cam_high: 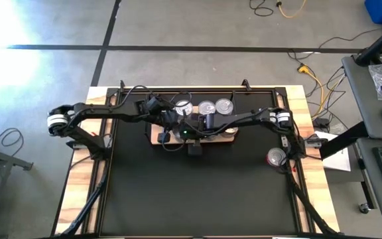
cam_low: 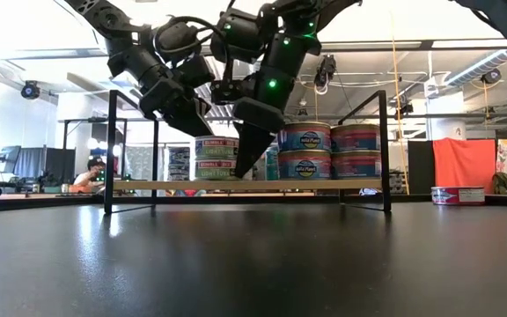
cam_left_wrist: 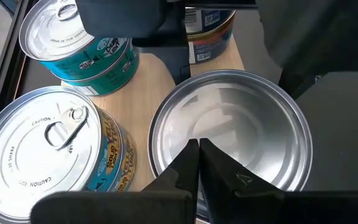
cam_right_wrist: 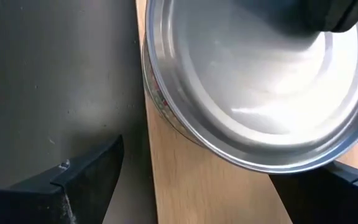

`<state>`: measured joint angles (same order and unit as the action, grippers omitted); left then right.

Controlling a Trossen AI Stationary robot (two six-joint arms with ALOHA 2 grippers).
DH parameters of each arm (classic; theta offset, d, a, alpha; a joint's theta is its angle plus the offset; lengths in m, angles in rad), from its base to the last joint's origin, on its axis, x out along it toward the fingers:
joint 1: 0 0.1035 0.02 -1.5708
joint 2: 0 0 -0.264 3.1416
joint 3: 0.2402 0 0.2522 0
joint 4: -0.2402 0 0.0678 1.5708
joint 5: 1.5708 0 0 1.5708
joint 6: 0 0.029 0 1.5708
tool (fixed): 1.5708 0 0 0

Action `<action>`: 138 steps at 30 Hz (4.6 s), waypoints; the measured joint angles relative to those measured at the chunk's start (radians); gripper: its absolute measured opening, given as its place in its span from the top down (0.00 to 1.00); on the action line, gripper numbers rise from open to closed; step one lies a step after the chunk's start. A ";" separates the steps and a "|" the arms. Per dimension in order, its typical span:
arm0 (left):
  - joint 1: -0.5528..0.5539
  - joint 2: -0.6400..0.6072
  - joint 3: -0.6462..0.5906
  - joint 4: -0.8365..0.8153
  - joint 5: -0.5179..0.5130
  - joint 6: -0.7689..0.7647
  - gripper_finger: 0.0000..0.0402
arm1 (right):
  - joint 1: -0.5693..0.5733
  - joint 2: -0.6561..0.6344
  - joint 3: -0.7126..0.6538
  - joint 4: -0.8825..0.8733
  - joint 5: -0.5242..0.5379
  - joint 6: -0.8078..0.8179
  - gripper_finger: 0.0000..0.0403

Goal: Stack canned seafood by type on shelf
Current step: Stack the green and white tuna can on the green and white tuna can, then adjust the left blue and orange tuna can stack, then put the bottom red tuna can on the shelf

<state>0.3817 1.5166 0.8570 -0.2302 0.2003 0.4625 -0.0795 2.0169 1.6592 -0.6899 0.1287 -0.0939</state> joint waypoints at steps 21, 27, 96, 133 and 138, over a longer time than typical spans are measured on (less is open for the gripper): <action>-0.002 0.000 0.006 0.004 -0.013 -0.003 1.00 | 0.009 -0.111 0.216 -0.263 0.067 0.066 0.09; -0.006 0.004 0.002 0.042 -0.016 -0.043 1.00 | -0.005 -0.148 0.288 -0.592 0.126 0.309 0.16; -0.775 -0.431 0.109 0.043 -0.152 -0.742 0.99 | 0.610 -0.310 -0.382 -0.882 -0.108 1.429 0.98; -0.691 -0.111 0.292 -0.395 -0.417 -0.952 0.30 | 0.702 -0.378 -0.547 -0.374 0.109 1.349 0.98; -0.728 -0.097 0.268 -0.388 -0.401 -0.922 0.23 | 0.829 -0.378 -0.361 -0.381 0.317 1.326 0.96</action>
<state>-0.3462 1.4195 1.1248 -0.6185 -0.2005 -0.4597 0.7496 1.6387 1.2982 -1.0708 0.4454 1.2317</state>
